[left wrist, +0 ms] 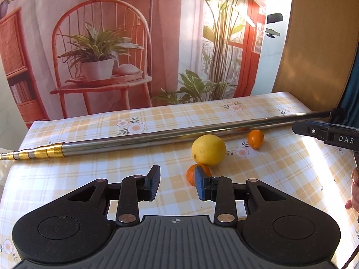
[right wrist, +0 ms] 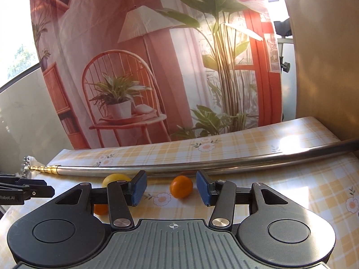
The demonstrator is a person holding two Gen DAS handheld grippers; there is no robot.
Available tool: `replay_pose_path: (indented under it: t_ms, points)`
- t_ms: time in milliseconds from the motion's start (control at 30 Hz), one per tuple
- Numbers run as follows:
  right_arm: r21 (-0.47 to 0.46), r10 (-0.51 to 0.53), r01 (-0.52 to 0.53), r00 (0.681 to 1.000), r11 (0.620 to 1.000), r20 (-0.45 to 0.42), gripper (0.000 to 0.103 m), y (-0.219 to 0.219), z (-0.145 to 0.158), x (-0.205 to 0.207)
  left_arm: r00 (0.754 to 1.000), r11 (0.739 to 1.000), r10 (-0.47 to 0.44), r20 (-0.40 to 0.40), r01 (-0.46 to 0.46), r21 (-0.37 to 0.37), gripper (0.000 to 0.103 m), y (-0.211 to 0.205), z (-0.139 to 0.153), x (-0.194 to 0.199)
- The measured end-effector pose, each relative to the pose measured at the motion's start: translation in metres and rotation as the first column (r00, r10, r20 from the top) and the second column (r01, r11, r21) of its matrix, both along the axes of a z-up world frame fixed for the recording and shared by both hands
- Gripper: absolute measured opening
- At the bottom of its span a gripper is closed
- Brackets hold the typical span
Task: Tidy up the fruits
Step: 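Move both open tools back toward the tangerines and lemon by the pole, then grasp a tangerine with the left tool while the right tool grasps another tangerine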
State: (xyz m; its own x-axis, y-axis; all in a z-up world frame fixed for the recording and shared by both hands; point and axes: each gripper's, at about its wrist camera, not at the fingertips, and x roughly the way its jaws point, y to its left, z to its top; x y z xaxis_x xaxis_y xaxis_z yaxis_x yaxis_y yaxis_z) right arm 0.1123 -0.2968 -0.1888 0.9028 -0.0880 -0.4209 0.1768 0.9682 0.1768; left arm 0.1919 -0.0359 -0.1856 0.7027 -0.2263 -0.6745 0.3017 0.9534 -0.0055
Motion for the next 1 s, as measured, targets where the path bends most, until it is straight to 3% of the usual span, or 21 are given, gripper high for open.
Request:
replay_pose_path:
  t_ms: [200, 433, 1000]
  points:
    - [-0.047, -0.02, 0.02, 1.0, 0.999, -0.013, 0.045, -0.002, -0.019, 0.023, 0.995, 0.996, -0.085, -0.05, 0.084, -0.01, 0.036, -0.017, -0.025, 0.019]
    - [-0.064, -0.019, 0.017, 1.0, 0.998, -0.019, 0.046, 0.002, -0.036, 0.045, 0.989, 0.996, -0.087, -0.122, 0.083, -0.042, 0.036, -0.025, -0.05, 0.043]
    - [0.022, -0.067, 0.067, 0.997, 0.998, 0.029, 0.046, -0.013, -0.053, 0.063, 0.985, 0.996, -0.09, -0.146, 0.086, -0.036, 0.041, -0.034, -0.067, 0.067]
